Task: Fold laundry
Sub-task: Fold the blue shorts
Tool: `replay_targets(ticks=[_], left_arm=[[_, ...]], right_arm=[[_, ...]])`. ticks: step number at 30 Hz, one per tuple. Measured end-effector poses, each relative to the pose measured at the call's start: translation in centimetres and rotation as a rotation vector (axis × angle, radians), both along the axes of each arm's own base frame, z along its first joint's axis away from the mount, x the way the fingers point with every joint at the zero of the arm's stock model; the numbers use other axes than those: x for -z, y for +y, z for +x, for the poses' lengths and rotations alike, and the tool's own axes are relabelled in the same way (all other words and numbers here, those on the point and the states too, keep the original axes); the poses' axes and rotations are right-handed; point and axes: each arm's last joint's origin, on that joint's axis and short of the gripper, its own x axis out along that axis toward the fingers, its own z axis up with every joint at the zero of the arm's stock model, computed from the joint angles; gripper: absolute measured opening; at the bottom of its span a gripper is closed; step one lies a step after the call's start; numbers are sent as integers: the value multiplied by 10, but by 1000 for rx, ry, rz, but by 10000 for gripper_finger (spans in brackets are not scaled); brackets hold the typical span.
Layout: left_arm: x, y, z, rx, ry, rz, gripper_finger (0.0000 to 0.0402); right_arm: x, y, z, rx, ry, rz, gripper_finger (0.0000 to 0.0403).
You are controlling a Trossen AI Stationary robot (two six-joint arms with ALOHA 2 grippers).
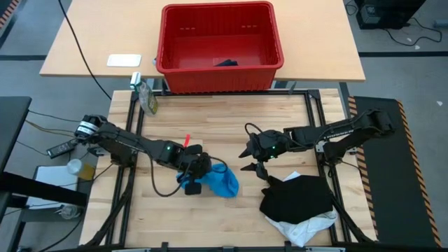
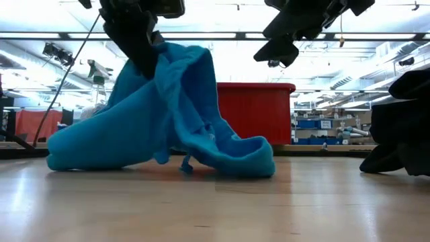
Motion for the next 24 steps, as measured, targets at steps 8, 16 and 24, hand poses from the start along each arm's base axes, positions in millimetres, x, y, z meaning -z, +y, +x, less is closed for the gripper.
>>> replay_targets(ticks=[8, 16, 24], left_arm=[[-1, 17, 7, -65, -32, -9, 11], [-1, 37, 14, -282, -53, -107, 11], [-3, 40, 17, -352, -89, -175, 11]], right_arm=[[-2, 1, 8, 7, -71, 5, 261], [15, 6, 37, 58, -106, 12, 261], [18, 8, 58, 159, -88, -86, 261]])
